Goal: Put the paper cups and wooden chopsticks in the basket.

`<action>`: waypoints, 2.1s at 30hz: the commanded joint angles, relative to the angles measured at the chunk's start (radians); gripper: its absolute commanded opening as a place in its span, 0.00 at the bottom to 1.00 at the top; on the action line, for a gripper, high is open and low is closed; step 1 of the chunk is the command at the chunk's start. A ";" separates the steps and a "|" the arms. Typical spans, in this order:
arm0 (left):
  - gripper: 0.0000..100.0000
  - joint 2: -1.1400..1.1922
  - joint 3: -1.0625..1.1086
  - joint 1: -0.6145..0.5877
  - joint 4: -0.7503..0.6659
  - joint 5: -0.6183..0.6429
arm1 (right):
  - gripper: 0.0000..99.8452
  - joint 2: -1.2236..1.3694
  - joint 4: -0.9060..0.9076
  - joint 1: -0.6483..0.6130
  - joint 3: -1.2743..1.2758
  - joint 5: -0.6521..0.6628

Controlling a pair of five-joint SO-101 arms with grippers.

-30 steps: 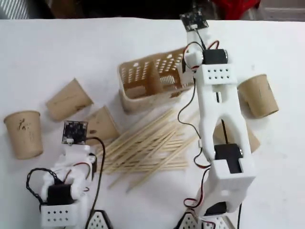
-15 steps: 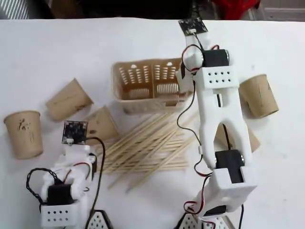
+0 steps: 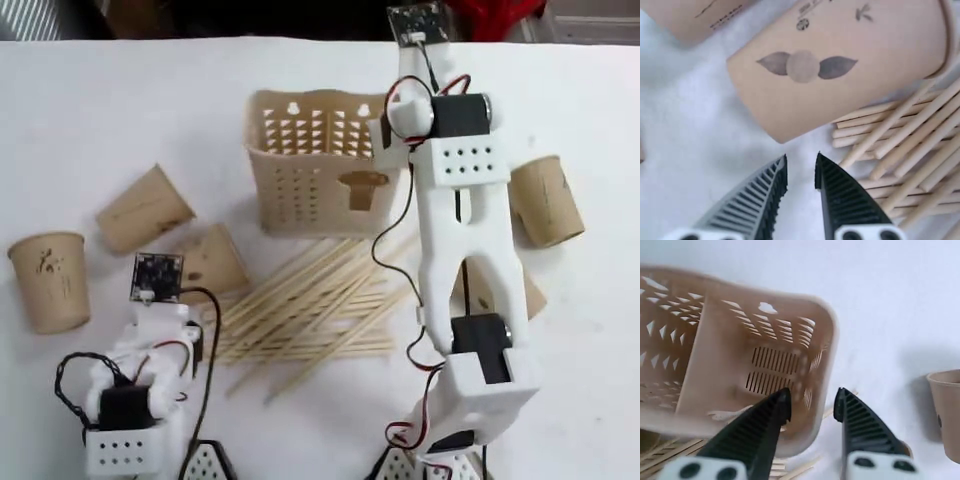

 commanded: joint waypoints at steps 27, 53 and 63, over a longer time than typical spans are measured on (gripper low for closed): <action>0.11 -0.005 -0.002 0.005 0.006 -0.008 | 0.16 -0.036 0.174 0.332 -0.002 0.176; 0.11 -0.005 -0.002 0.005 0.006 -0.008 | 0.20 0.286 0.076 0.363 0.167 0.164; 0.11 -0.005 -0.002 0.005 0.006 -0.008 | 0.09 0.285 0.074 0.364 0.167 0.164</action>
